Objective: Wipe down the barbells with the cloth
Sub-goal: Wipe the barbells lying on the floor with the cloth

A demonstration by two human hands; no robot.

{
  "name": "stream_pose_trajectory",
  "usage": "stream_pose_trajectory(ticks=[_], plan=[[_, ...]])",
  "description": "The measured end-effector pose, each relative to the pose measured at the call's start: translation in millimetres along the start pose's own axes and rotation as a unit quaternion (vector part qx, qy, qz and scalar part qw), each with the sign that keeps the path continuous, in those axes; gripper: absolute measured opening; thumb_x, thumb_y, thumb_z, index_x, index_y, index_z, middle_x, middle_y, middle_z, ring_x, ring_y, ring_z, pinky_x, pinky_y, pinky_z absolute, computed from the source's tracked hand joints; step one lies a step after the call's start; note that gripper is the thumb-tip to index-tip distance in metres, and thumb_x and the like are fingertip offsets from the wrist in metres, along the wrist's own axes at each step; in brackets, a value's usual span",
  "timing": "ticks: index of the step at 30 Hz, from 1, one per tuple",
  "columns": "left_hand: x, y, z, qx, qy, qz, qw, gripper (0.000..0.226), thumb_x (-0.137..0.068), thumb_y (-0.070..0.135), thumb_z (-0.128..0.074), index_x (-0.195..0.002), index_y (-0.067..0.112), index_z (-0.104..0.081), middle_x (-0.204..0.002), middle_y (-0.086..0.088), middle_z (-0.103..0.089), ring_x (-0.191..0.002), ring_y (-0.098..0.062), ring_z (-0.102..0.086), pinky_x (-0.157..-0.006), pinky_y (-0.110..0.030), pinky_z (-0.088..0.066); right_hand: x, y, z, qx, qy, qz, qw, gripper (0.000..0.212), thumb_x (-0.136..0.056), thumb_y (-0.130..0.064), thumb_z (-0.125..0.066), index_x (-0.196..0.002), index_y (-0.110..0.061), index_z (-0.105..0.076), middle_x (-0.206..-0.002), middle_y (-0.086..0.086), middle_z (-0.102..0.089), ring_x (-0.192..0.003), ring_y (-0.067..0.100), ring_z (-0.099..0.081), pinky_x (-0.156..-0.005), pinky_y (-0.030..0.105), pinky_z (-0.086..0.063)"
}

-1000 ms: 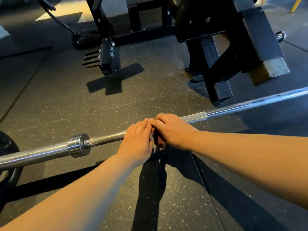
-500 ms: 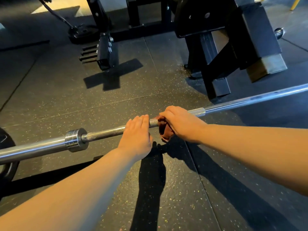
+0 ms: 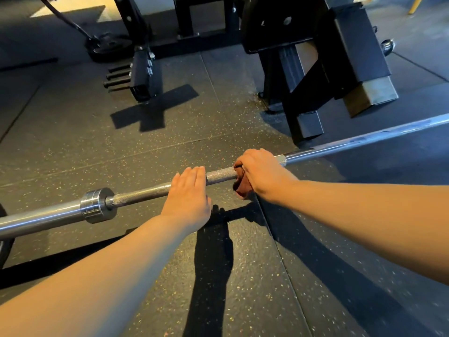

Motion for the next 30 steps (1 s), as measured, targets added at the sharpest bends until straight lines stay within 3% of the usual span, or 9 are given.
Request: stream_pose_trajectory(ticks=[4,7,9,13,17,19,24,27,30], plan=[[8,-17,5,0.013,-0.011,-0.029,0.999,0.066,-0.102,0.020,-0.045,-0.160,0.012,-0.015,-0.164,-0.006,-0.023,-0.152,-0.026,-0.018,-0.127,-0.040,-0.013,19,51,20,-0.014,-0.063,-0.069,0.996,0.022,-0.090,-0.043,-0.072,-0.082,-0.024,-0.063,-0.079,-0.011,-0.062,-0.070,0.005,-0.062,-0.065,0.019,-0.049],[14,-40,8,0.008,-0.013,0.001,1.000,0.067,-0.101,0.020,-0.046,-0.160,0.011,-0.016,-0.164,-0.008,-0.025,-0.151,-0.028,-0.021,-0.125,-0.041,-0.017,28,76,32,-0.008,0.037,-0.172,0.984,0.018,-0.092,-0.025,-0.064,-0.077,-0.018,-0.062,-0.075,-0.002,-0.065,-0.067,0.019,-0.060,-0.071,0.033,-0.050],[18,-44,6,0.003,-0.024,0.003,1.000,0.069,-0.102,0.020,-0.045,-0.161,0.011,-0.011,-0.167,-0.008,-0.017,-0.154,-0.028,-0.015,-0.127,-0.041,-0.012,21,51,27,0.002,0.059,-0.184,0.981,0.016,-0.086,-0.020,-0.063,-0.073,-0.027,-0.058,-0.074,-0.003,-0.063,-0.068,0.019,-0.055,-0.079,0.041,-0.050],[16,-38,8,0.008,-0.032,0.006,0.999,0.073,-0.103,0.023,-0.047,-0.162,0.011,-0.005,-0.169,-0.007,-0.008,-0.156,-0.026,-0.005,-0.128,-0.041,-0.004,-5,-31,-2,-0.010,0.041,-0.063,0.997,0.016,-0.084,-0.021,-0.066,-0.081,-0.035,-0.058,-0.084,-0.005,-0.058,-0.082,0.025,-0.057,-0.087,0.043,-0.038],[22,-43,15,0.019,-0.035,-0.006,0.999,0.073,-0.103,0.019,-0.047,-0.163,0.013,-0.005,-0.171,-0.004,-0.006,-0.157,-0.023,-0.003,-0.127,-0.036,-0.002,-11,-37,-12,-0.049,-0.021,0.051,0.997,0.029,-0.104,-0.026,-0.049,-0.129,-0.018,-0.062,-0.120,0.002,-0.057,-0.107,0.022,-0.051,-0.101,0.039,-0.041],[30,-54,20,0.020,-0.030,-0.005,0.999,0.070,-0.104,0.018,-0.045,-0.163,0.014,-0.007,-0.170,-0.003,-0.008,-0.157,-0.021,-0.005,-0.127,-0.035,-0.003,-6,-15,-1,-0.024,-0.029,0.048,0.998,0.027,-0.107,-0.032,-0.043,-0.120,-0.020,-0.063,-0.114,0.002,-0.060,-0.099,0.018,-0.052,-0.089,0.036,-0.046],[50,-79,22,0.022,-0.023,0.000,0.999,0.071,-0.101,0.014,-0.045,-0.162,0.013,-0.009,-0.169,-0.004,-0.011,-0.156,-0.023,-0.006,-0.128,-0.040,-0.005,-13,-16,-4,-0.021,0.063,-0.139,0.988,0.017,-0.094,-0.021,-0.057,-0.082,-0.015,-0.067,-0.084,0.009,-0.067,-0.074,0.028,-0.059,-0.073,0.045,-0.052],[52,-78,18,0.014,-0.031,0.004,0.999,0.077,-0.101,0.016,-0.049,-0.162,0.012,-0.002,-0.170,-0.005,-0.003,-0.157,-0.025,0.001,-0.127,-0.040,0.002,-34,-77,-20,-0.015,0.040,-0.078,0.996,0.011,-0.093,-0.019,-0.059,-0.089,-0.016,-0.069,-0.093,0.007,-0.067,-0.079,0.028,-0.057,-0.078,0.044,-0.049],[51,-77,15,0.000,-0.020,0.011,1.000,0.081,-0.100,0.021,-0.052,-0.162,0.010,-0.001,-0.170,-0.007,-0.002,-0.157,-0.027,0.003,-0.127,-0.042,0.003,-42,-133,-29,-0.040,0.016,0.081,0.996,0.024,-0.099,-0.021,-0.052,-0.113,-0.011,-0.068,-0.113,0.010,-0.064,-0.098,0.028,-0.058,-0.093,0.044,-0.045]])
Point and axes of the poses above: each hand's wrist, its own x-axis away from the middle knuckle, its own z-axis out of the back of the hand, y = z × x, the point moved 8 cm from there along -x, towards the middle knuckle
